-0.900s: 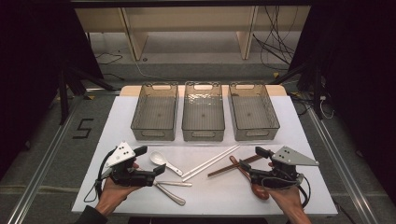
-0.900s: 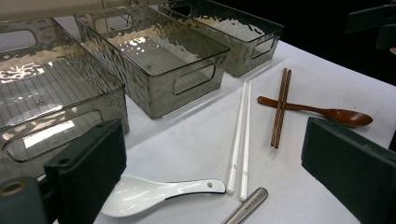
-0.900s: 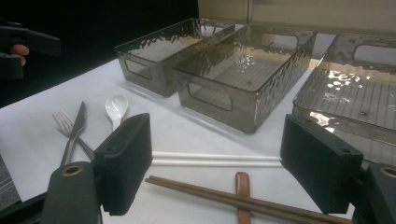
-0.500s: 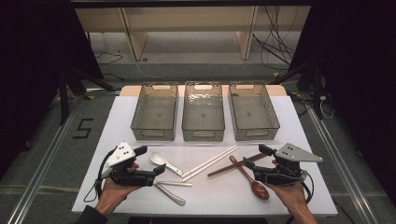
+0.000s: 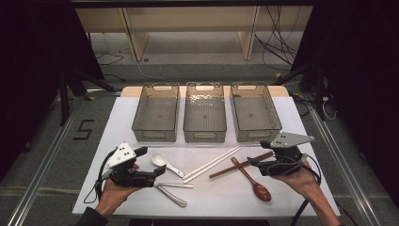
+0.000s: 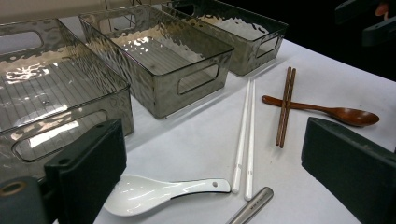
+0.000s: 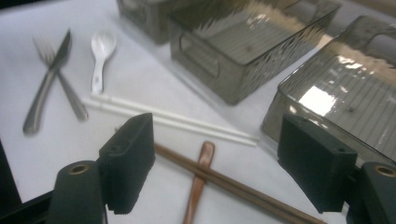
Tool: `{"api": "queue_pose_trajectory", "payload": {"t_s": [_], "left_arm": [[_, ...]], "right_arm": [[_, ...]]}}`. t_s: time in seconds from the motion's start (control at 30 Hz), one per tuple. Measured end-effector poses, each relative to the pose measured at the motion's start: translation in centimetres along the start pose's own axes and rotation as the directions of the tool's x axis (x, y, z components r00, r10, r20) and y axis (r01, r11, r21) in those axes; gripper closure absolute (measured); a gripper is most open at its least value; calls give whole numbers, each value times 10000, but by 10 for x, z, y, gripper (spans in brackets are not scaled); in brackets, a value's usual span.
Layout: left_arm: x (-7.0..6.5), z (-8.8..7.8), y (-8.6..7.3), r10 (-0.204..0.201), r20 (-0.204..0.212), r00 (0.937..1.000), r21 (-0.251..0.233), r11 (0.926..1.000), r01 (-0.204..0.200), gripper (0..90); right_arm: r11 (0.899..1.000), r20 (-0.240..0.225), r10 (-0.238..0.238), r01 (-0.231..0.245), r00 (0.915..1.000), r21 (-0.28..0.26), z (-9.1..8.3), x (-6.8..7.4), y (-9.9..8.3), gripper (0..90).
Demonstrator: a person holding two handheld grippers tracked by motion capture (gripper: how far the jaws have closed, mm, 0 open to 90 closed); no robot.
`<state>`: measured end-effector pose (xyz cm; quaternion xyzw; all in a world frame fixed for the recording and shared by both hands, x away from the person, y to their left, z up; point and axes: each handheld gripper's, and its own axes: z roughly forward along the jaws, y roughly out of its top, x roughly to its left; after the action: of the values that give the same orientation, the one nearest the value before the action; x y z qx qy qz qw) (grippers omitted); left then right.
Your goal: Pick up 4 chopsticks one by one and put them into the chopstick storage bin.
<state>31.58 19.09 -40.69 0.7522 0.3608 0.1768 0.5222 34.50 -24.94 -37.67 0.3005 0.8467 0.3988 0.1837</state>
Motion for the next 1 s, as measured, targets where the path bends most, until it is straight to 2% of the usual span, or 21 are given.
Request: {"api": "queue_pose_trajectory", "payload": {"t_s": [0.07,0.13,0.2,0.27,0.37,0.4,0.5,0.53,0.6,0.63,0.67,0.7,0.77,0.8,0.87,0.9,1.0], "left_arm": [[0,0,0,1,6,10000,21,10000,-1,59],[0,0,0,6,-11,10000,28,10000,-6,59],[1,0,0,-1,-18,10000,45,10000,1,59],[1,0,0,-2,-21,10000,46,10000,2,59],[1,0,0,10,-23,10000,47,10000,-10,59],[1,0,0,17,-20,10000,43,10000,-17,59],[0,1,0,-34,0,10000,35,10000,34,59],[0,0,0,3,11,10000,69,10000,-3,59],[0,0,0,61,13,10000,79,10000,-61,59],[0,0,0,59,9,10000,69,10000,-59,59],[0,0,0,32,-3,10000,44,10000,-32,59],[1,0,0,30,-9,10000,58,10000,-30,59],[1,0,0,7,-19,10000,43,10000,-7,59],[1,0,0,38,-14,10000,55,10000,-38,59],[0,0,0,38,-7,10000,55,10000,-38,59],[0,0,0,53,-2,10000,70,10000,-53,59],[0,0,0,59,0,10000,51,10000,-59,59]], "right_arm": [[9964,-114,-540,547,9985,642,5,-4,3,294],[9889,-258,-1102,1122,9936,977,11,-7,4,311],[9794,-471,-1402,1456,9890,1400,17,-10,6,307],[9605,-626,-1923,2009,9793,1923,24,-11,7,307],[9341,-770,-2461,2577,9662,2470,35,-11,7,317],[9279,-773,-2593,2705,9627,2565,38,-10,6,323],[9009,-733,-3023,3100,9504,3039,46,-10,5,340],[8920,-778,-3132,3213,9465,3179,48,-11,5,348],[8833,-865,-3144,3247,9453,3382,52,-14,4,360],[8657,-882,-3342,3426,9384,3649,56,-15,2,376],[8554,-914,-3469,3549,9334,3774,57,-15,1,382],[8554,-914,-3469,3549,9334,3774,57,-15,1,382],[8404,-1141,-3630,3778,9248,3885,61,-15,0,400],[8365,-1273,-3635,3835,9229,3915,62,-14,-1,414],[8200,-1356,-3783,3995,9157,4099,65,-14,-3,433],[8107,-1421,-3918,4142,9090,4137,67,-14,-4,446],[7871,-1555,-4090,4338,8992,4385,75,-15,-9,487]]}}
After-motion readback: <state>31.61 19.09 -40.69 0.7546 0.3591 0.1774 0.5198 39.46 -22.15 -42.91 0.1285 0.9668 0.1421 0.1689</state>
